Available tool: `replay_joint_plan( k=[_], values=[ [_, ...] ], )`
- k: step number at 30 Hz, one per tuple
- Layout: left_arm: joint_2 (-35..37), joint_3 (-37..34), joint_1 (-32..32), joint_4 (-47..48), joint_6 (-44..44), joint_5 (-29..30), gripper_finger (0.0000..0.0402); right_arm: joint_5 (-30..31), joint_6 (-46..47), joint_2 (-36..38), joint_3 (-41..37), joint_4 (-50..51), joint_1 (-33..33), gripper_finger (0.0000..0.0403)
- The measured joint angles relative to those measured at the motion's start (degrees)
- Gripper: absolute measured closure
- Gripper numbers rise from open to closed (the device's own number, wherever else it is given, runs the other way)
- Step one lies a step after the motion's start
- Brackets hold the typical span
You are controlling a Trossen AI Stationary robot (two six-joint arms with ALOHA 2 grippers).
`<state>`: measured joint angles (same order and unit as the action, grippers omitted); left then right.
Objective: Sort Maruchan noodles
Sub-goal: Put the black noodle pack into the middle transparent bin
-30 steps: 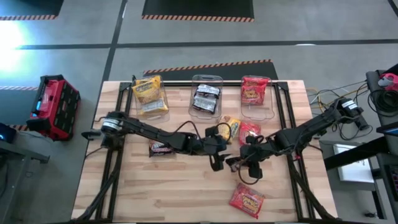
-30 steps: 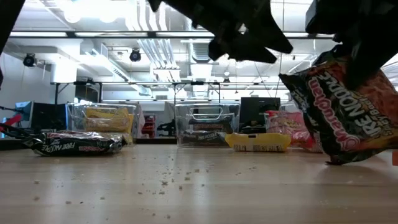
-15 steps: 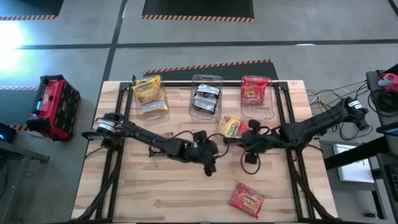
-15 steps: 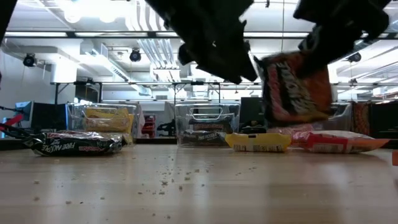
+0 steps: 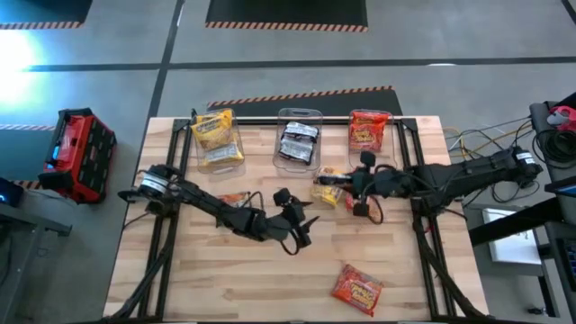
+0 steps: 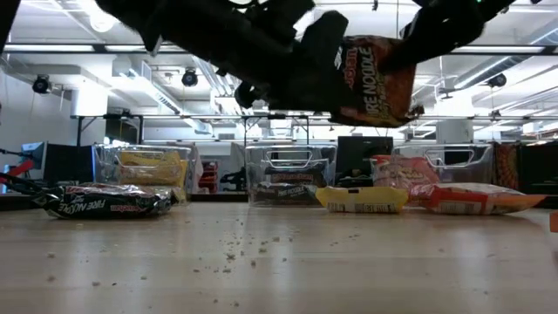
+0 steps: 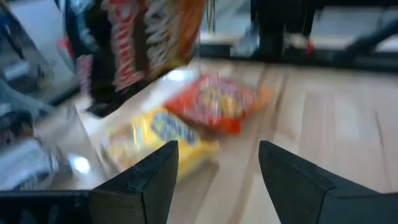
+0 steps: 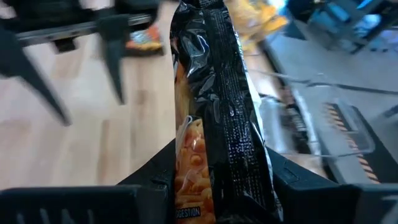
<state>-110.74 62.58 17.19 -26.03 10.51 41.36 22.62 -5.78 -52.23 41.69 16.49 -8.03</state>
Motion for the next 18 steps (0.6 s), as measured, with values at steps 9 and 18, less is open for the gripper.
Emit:
replay_joint_plan(
  k=[9, 18],
  values=[
    [-0.3, -12.4, -1.9, -38.3, -5.8, 0.1, 0.0196, -10.1, -1.8, 3.9, -6.8, -13.9, 8.6, 0.0281],
    [-4.2, -21.2, -3.0, -63.1, -13.0, -7.9, 0.0196, -22.1, 0.5, 4.9, -19.9, -50.4, 10.1, 0.0283]
  ],
)
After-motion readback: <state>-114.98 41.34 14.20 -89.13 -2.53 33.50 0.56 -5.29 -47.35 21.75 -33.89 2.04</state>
